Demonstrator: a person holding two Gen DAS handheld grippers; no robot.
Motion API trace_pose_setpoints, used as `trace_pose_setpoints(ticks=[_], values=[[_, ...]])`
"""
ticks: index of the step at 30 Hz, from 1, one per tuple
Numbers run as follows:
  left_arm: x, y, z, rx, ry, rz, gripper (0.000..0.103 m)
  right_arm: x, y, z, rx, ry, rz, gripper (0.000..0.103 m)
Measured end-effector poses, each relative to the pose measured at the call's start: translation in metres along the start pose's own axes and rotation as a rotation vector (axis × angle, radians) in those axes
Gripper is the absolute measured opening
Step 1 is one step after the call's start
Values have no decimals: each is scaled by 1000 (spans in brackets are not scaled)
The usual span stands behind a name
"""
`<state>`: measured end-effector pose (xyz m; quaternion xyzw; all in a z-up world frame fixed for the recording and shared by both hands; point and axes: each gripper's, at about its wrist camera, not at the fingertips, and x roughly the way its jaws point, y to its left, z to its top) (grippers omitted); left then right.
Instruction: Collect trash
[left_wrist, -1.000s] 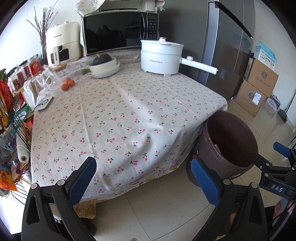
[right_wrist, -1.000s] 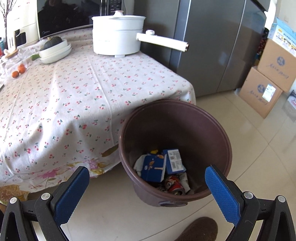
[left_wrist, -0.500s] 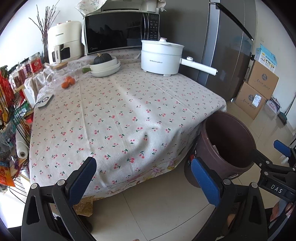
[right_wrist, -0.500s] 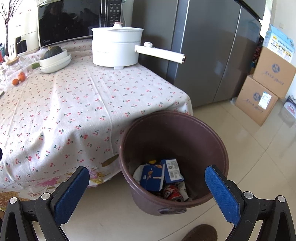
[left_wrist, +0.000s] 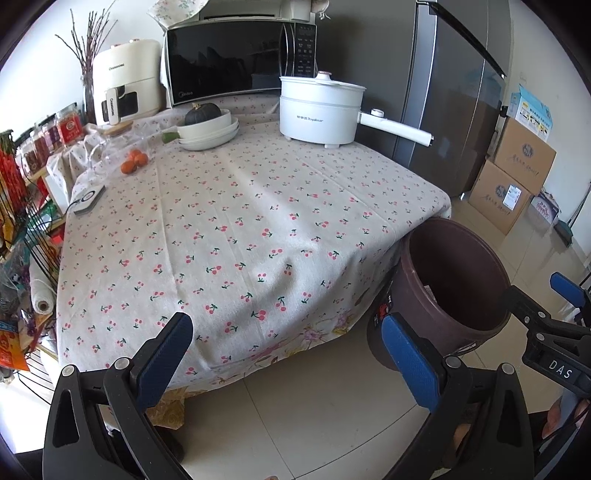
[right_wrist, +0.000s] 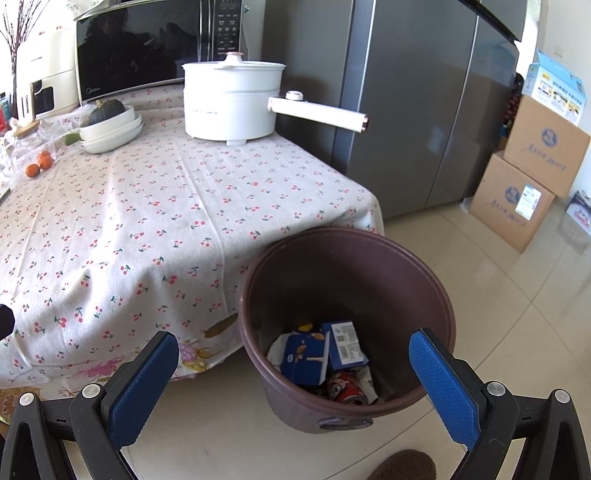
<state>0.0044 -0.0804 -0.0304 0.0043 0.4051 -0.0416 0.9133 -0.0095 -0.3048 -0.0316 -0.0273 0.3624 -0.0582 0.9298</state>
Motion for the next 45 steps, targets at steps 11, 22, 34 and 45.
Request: trace_pose_setpoints(ticks=[11,22,34,45], values=[[0,0,-1,2,-5,-3,103,2,-3,1,-1,3,-5,102],[-5,-1,0,12,-19,-6,103,1,-5,1,3,-3,-11,102],[-20,-5,0,32,-73,22,103,-5,-8,2,20,-39,-22,102],[-19,2,6,54,-48,18,103,-14,-7,4,16,-93,-7,102]])
